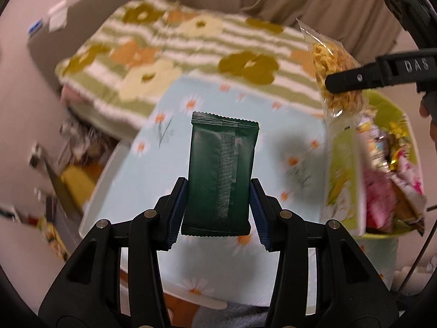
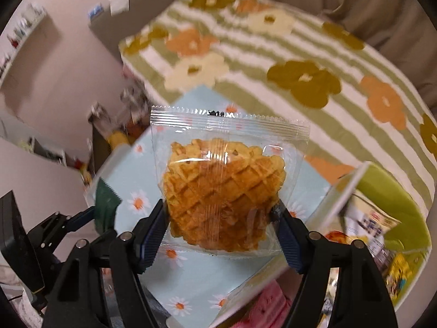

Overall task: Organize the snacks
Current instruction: 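Carry both packets over the cardboard box and open both grippers to drop them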

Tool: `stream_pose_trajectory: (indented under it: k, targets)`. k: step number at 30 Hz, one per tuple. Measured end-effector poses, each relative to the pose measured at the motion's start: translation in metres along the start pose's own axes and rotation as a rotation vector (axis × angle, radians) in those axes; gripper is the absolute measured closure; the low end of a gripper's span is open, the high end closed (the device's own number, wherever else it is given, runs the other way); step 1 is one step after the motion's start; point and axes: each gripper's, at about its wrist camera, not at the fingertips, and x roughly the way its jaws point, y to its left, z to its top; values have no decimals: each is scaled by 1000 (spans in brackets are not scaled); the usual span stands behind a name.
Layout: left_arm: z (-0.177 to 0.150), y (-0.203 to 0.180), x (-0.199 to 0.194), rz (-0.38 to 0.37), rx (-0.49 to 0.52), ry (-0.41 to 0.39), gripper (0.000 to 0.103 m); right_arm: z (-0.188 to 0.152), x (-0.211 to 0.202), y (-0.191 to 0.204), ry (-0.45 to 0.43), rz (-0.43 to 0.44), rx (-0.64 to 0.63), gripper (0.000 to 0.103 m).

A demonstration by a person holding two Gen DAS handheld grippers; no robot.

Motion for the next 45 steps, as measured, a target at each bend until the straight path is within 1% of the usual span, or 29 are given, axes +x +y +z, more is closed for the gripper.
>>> stream_pose_trajectory:
  k: [3, 6, 12, 14, 17, 21, 23, 25, 30, 34, 36, 37, 38, 39, 40, 42, 45]
  targets:
    - [21, -20, -15, -38, 63, -40, 61, -17, -40, -10, -93, -13, 67, 33]
    - [46, -49, -28, -106, 153, -82, 61, -28, -65, -20, -141, -39, 122, 33]
    - [76, -105, -33, -218, 314, -113, 61, -55, -113, -45, -223, -158, 252, 33]
    - [83, -126, -31, -261, 376, -118, 61, -62, -119, -53, -239, -194, 292, 33]
    - [91, -150, -25, -309, 437, -109, 61, -79, -127, -66, -240, -256, 355, 33]
    - [96, -185, -5, -369, 518, -73, 61, -104, -128, -89, -227, -289, 444, 33]
    - [97, -200, 8, -389, 541, -41, 61, -116, -126, -101, -219, -322, 484, 33]
    - [96, -215, 19, -404, 557, -12, 61, -128, -126, -110, -215, -335, 519, 33]
    - [98, -241, 46, -403, 549, 41, 61, -152, -124, -131, -234, -288, 619, 33]
    - [101, -255, 60, -403, 541, 66, 61, -156, -121, -144, -244, -259, 652, 33]
    - [101, -259, 63, -405, 542, 57, 60, -156, -120, -147, -248, -249, 661, 33]
    - [101, -262, 64, -396, 548, 54, 55, -157, -119, -148, -250, -245, 664, 33]
    - [101, -264, 67, -379, 557, 56, 35, -159, -119, -149, -252, -239, 669, 33]
    - [101, -265, 70, -371, 559, 59, 20, -159, -119, -151, -254, -231, 673, 33]
    - [101, -264, 73, -369, 553, 56, 0, -160, -118, -152, -256, -226, 675, 33]
    - [101, -260, 72, -371, 545, 41, 0, -160, -118, -154, -260, -220, 680, 33]
    - [100, -249, 71, -359, 549, 53, 0, -160, -119, -155, -264, -208, 679, 33]
